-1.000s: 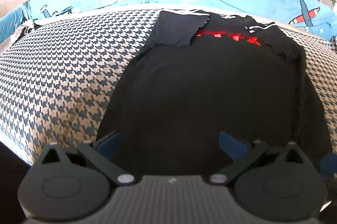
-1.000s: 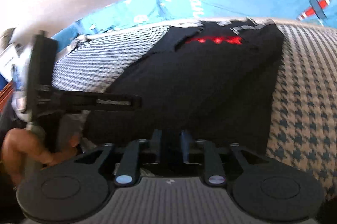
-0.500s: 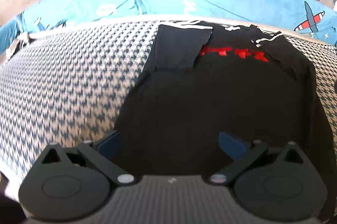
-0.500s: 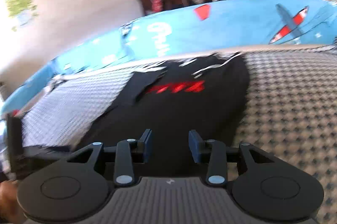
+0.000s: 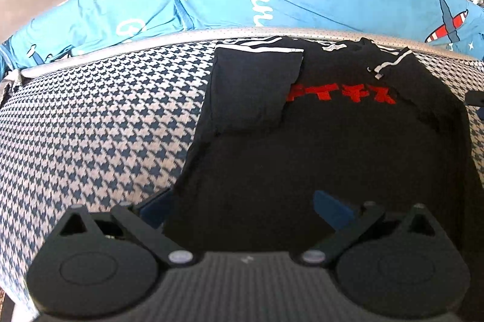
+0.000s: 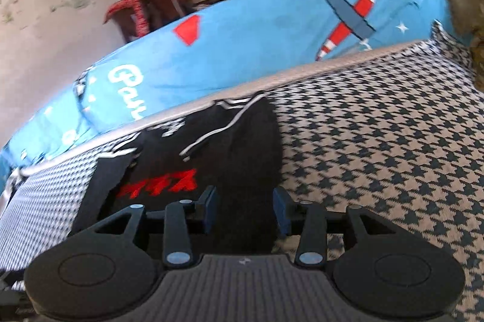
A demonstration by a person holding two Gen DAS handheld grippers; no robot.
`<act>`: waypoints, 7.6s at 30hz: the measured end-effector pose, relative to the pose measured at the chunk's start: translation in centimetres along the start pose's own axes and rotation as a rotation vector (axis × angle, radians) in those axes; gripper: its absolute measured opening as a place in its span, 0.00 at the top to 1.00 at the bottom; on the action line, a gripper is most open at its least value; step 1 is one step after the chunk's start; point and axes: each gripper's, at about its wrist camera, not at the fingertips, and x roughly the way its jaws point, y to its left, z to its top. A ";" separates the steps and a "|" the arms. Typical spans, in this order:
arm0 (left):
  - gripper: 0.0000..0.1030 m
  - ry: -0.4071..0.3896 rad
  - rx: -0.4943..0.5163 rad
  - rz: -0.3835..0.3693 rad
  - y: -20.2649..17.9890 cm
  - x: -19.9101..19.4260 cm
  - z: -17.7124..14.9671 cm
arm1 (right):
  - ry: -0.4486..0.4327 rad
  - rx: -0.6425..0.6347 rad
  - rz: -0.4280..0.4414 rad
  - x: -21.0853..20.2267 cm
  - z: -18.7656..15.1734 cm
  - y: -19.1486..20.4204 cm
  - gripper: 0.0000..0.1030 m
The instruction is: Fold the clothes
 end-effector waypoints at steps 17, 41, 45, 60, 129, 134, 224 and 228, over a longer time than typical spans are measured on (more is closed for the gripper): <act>0.00 -0.001 -0.079 -0.005 3.0 1.4 3.0 | -0.001 0.079 -0.020 4.4 1.7 -0.8 0.57; 0.00 0.018 -0.251 -0.001 8.0 0.6 3.9 | -0.094 -0.091 0.024 5.2 1.2 6.3 0.88; 0.00 -0.008 -0.314 0.029 10.1 -0.1 4.2 | -0.112 -0.118 0.075 5.1 1.1 9.4 0.89; 0.00 0.012 -0.429 0.101 15.2 0.1 3.7 | 0.037 -0.295 0.308 12.5 -7.0 23.9 0.89; 0.00 -0.015 -0.266 0.033 8.4 -2.0 -2.0 | 0.138 -0.268 0.273 -3.6 -15.1 14.5 0.56; 0.00 -0.043 -0.274 0.050 8.6 -3.7 -3.4 | 0.138 -0.278 0.278 -5.1 -16.0 13.5 0.56; 0.00 0.000 -0.477 -0.019 9.6 -7.0 -7.8 | 0.050 -0.590 0.299 -13.1 -19.2 17.6 0.89; 0.00 0.008 -0.486 -0.023 9.8 -7.0 -7.8 | 0.076 -0.693 0.181 -12.0 -21.3 17.2 0.89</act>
